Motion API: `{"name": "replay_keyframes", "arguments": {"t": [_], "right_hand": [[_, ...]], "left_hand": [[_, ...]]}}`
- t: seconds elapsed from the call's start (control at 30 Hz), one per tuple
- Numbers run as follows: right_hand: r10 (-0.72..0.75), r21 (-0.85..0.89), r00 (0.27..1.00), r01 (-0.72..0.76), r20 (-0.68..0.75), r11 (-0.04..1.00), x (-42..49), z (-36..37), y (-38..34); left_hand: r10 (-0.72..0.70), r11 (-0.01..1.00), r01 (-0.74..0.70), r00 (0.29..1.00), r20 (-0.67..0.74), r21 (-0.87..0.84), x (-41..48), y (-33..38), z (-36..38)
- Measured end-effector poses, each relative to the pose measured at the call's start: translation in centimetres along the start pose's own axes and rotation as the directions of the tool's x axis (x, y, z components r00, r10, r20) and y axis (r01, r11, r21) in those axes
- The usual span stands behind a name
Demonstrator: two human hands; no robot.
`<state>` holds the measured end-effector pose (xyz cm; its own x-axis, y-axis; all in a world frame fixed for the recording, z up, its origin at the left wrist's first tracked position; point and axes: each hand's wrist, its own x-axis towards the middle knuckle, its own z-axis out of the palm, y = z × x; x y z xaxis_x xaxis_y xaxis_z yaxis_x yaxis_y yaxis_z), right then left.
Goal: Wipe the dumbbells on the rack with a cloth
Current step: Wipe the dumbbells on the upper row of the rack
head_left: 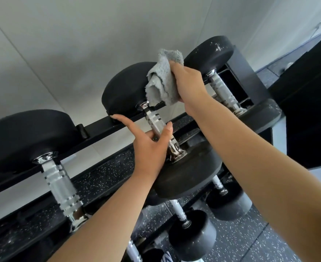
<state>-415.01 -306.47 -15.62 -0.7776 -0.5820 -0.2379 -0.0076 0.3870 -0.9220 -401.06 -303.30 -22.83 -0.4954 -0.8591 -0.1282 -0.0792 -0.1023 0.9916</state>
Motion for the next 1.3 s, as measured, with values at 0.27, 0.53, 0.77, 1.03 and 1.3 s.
{"name": "replay_keyframes", "arguments": {"t": [0.27,0.53,0.77,1.03,1.3], "right_hand": [[-0.035,0.153,0.998,0.043,-0.052,0.987,-3.6,-2.2,1.7],[0.045,0.349,0.993,-0.004,-0.109,0.937,-6.1,-3.8,2.5],[-0.005,0.418,0.953,0.138,-0.303,0.898,-7.8,-5.7,2.7],[-0.099,0.298,0.792,0.338,-0.602,0.893,-8.2,-10.7,3.9],[-0.185,0.018,0.566,0.334,-0.804,0.943,-8.2,-15.6,6.7]], "left_hand": [[0.189,0.919,-0.091,0.956,-0.225,0.385,-0.1,-0.1,-0.3],[0.477,0.879,-0.456,0.848,-0.231,0.143,-0.7,2.2,0.3],[0.115,0.992,-0.123,0.929,0.352,-0.002,2.7,6.5,4.0],[0.101,0.994,-0.055,0.746,0.659,-0.090,4.4,7.9,9.7],[0.240,0.957,-0.287,0.715,0.657,-0.037,5.1,7.0,16.1]]}}
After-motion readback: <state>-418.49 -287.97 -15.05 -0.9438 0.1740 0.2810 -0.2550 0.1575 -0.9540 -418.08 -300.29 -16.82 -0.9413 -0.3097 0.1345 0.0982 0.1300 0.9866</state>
